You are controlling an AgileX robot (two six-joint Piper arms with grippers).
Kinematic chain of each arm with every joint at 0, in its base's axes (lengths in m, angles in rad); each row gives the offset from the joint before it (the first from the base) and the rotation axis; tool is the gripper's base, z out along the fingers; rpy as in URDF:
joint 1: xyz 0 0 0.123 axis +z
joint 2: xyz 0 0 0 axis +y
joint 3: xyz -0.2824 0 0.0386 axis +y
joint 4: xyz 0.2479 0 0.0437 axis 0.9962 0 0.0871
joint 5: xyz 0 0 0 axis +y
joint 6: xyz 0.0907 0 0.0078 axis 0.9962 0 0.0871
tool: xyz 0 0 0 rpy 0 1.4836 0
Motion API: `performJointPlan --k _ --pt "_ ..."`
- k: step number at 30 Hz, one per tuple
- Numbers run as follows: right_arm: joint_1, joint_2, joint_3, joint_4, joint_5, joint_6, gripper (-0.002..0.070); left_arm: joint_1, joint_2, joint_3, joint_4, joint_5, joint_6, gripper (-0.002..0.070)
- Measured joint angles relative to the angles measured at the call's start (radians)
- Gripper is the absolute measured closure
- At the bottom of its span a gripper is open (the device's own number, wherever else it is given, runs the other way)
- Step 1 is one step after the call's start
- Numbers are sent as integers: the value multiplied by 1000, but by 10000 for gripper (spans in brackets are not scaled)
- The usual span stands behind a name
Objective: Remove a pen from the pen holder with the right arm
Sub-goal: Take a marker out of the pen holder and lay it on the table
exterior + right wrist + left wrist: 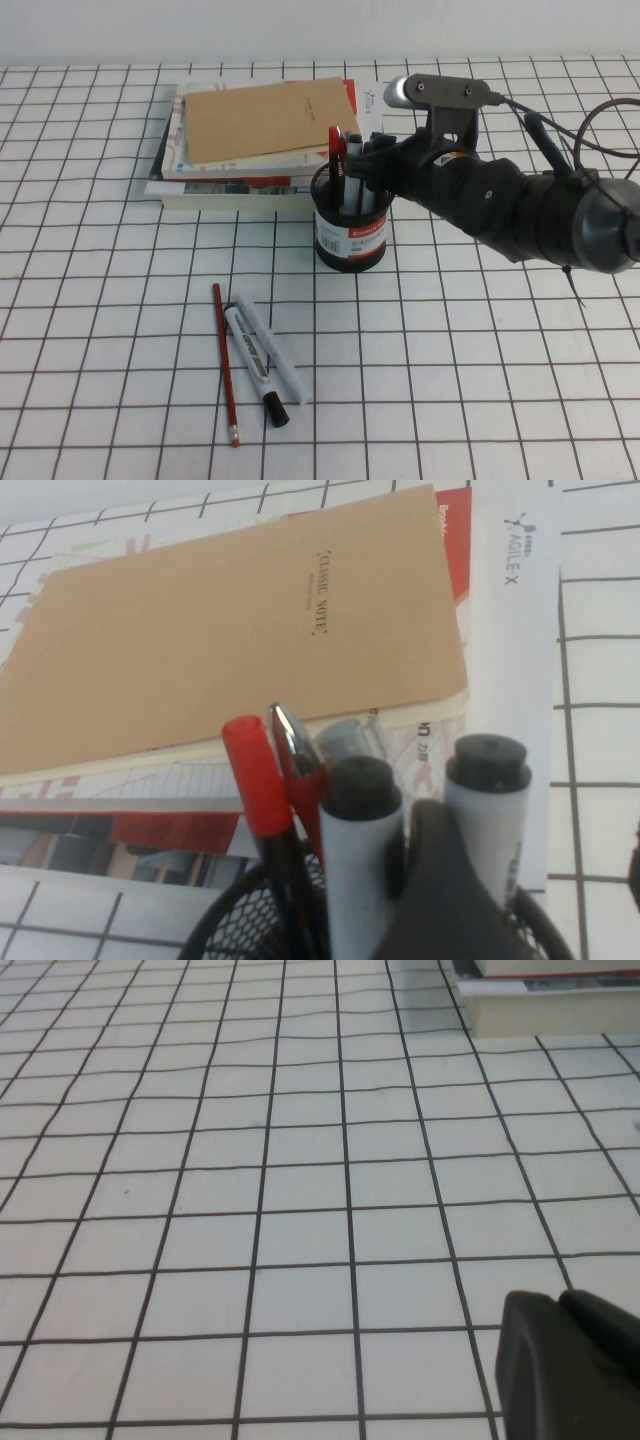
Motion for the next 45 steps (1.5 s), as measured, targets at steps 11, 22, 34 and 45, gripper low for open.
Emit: performJointPlan --k 11,22,34,45 --pt "0 15 -48 0 -2 0 312 0 0 0 0 0 0 680" --pt "0 52 -68 0 14 0 356 0 0 0 0 0 0 680" --pt "-2 52 -69 0 11 0 549 0 0 0 0 0 0 680" --pt "-2 -10 -69 -9 16 -69 549 0 0 0 0 0 0 680"
